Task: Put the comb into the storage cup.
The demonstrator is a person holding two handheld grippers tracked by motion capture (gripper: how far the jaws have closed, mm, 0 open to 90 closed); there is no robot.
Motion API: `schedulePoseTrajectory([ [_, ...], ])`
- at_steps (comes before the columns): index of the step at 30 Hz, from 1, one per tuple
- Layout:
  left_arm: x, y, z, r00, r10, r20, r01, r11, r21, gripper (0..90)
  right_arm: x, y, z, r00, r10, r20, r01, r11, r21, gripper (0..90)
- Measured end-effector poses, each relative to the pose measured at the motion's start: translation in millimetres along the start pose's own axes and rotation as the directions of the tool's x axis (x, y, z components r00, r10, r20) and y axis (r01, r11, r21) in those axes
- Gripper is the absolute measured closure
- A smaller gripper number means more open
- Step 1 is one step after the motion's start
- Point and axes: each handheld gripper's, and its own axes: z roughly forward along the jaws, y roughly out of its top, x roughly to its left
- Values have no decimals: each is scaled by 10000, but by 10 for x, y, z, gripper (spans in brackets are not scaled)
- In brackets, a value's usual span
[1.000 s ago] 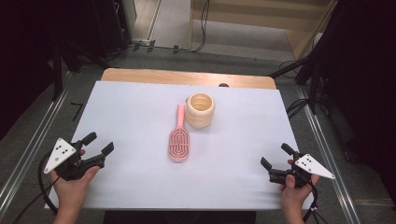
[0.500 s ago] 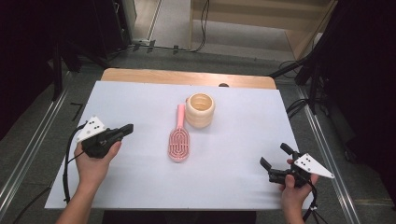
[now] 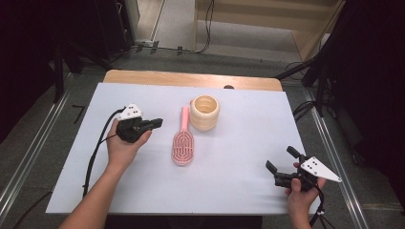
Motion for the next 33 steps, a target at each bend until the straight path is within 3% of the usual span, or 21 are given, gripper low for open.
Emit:
schedulePoseTrajectory([
  [5, -8, 68, 275, 9989, 61, 455, -84, 9988, 491, 900, 0, 0, 2, 10000, -8, -7, 8, 10000, 5, 0],
  [9, -21, 109, 401, 9983, 146, 559, -181, 9979, 629, 900, -1, 0, 3, 10000, -13, -8, 13, 10000, 23, 0],
  [15, -72, 160, 701, 9960, 357, 824, -466, 9899, 1340, 900, -5, 1, 6, 10000, -23, 6, 23, 10000, 9, 0],
  [20, -92, 166, 836, 9953, 380, 895, -521, 9857, 1606, 900, -4, 0, 5, 10000, -5, 0, 5, 10000, 21, 0],
  [33, -131, 105, 1124, 9976, 382, 576, -505, 9718, 2302, 900, -5, 0, 4, 9999, 3, 103, -3, 10000, 23, 0],
])
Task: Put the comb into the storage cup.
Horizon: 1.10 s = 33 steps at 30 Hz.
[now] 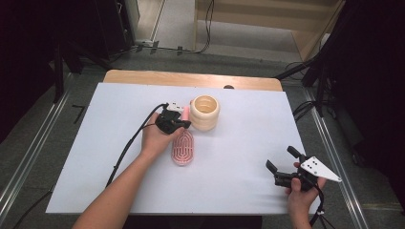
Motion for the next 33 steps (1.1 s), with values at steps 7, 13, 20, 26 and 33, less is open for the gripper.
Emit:
schedulePoseTrajectory([
  [7, -41, 23, 51, 9999, 11, -141, -9, 9998, 180, 900, -2, 0, 8, 10000, -31, 32, 31, 10000, 0, 0],
  [13, -52, 53, 71, 9997, -13, -264, 23, 9992, 390, 900, 0, -1, 10, 10000, -27, 43, 27, 10000, 29, 0],
  [20, -46, 47, 105, 9954, 275, -917, -180, 9946, 1027, 900, 0, -3, 7, 10000, 17, 38, -18, 10000, 40, 0],
  [26, 76, -21, 14, 9933, -51, -1154, 171, 9945, 1035, 900, -1, -2, 9, 10000, 51, 37, -51, 10000, 32, 0],
  [33, 201, -80, -81, 9911, -243, -1310, 396, 9925, 1161, 900, -1, -1, 12, 10000, 21, 79, -22, 10000, 43, 0],
])
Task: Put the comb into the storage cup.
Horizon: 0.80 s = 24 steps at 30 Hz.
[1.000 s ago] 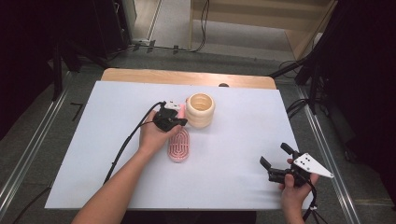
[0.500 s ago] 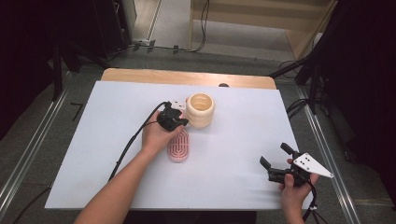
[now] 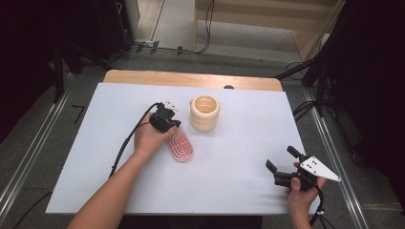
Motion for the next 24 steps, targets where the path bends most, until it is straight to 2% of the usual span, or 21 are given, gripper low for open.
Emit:
schedulePoseTrajectory([
  [3, 49, -28, -24, 10000, -8, 11, 8, 10000, 15, 900, 1, 0, 0, 10000, -54, 10, 54, 10000, 43, 0],
  [5, 68, -47, -34, 9999, -65, 148, 66, 10000, -43, 900, 3, -1, 1, 10000, -42, 2, 42, 10000, 46, 0],
  [7, 73, -56, -49, 9997, 68, 217, -69, 10000, 46, 900, 4, -1, 0, 10000, -44, 14, 44, 10000, 45, 0],
  [11, 76, -89, -81, 9989, -37, 468, 29, 9998, 187, 900, 2, -2, -2, 10000, -56, 24, 56, 10000, 27, 0],
  [18, 90, -176, -176, 9986, -63, 517, 40, 9990, 435, 900, 0, -1, -2, 10000, -25, 4, 25, 10000, -2, 0],
  [20, 109, -195, -218, 9995, 164, 276, -176, 9988, 457, 900, 2, -1, -2, 10000, 9, -2, -9, 10000, 4, 0],
  [21, 142, -199, -245, 9999, 148, 73, -151, 9992, 380, 900, 1, 0, 0, 10000, -45, -9, 45, 10000, 22, 0],
  [24, 276, -185, -277, 9993, -218, -289, 219, 9998, 25, 900, 4, 1, 4, 10000, -67, -7, 67, 10000, 48, 0],
])
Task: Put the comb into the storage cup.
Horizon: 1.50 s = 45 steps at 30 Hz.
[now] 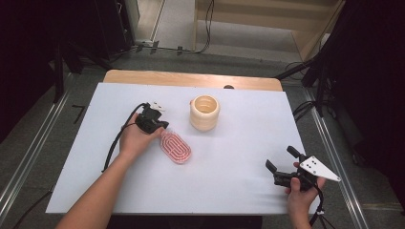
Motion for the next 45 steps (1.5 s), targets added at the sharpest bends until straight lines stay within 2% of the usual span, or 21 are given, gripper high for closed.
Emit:
schedulePoseTrajectory([
  [2, 91, 33, 7, 9998, -178, 23, 179, 9998, -50, 900, 3, 1, 5, 10000, -16, 23, 16, 10000, 27, 0],
  [6, 209, 104, 68, 9987, -115, -488, 125, 9997, 220, 900, 1, 0, 5, 10000, -7, 39, 7, 10000, 29, 0],
  [9, 328, 104, 91, 9962, -401, -778, 434, 9982, 410, 900, -1, 0, 4, 10000, 1, 38, -1, 10000, 4, 0],
  [11, 405, 81, 78, 9951, -635, -755, 668, 9969, 422, 900, 0, -1, 0, 10000, 24, 21, -24, 10000, 12, 0],
  [13, 444, 61, 54, 9951, -683, -721, 724, 9957, 573, 900, -1, -1, -3, 10000, 10, 4, -10, 10000, 8, 0],
  [16, 464, 27, 12, 9961, -595, -644, 651, 9940, 880, 900, -3, -1, -2, 10000, 15, -21, -15, 10000, -6, 0],
  [21, 480, -89, -101, 9974, -575, -435, 619, 9920, 1096, 900, -2, 0, -2, 10000, 2, -10, -2, 10000, 9, 0],
  [25, 541, -230, -237, 9979, -649, -68, 652, 9895, 1293, 900, 3, 0, 2, 10000, -18, 26, 18, 10000, 29, 0],
  [29, 507, -395, -354, 9983, -551, 199, 516, 9879, 1464, 900, 6, 0, 2, 10000, -36, 30, 36, 10000, 22, 0],
  [33, 425, -586, -490, 9975, -479, 528, 401, 9894, 1394, 900, 10, 1, 3, 10000, -24, 40, 24, 10000, 43, 0],
  [45, 199, -803, -658, 9943, -164, 1058, 11, 9897, 1435, 900, 16, 1, 5, 9999, -62, 88, 61, 10000, 74, 0],
])
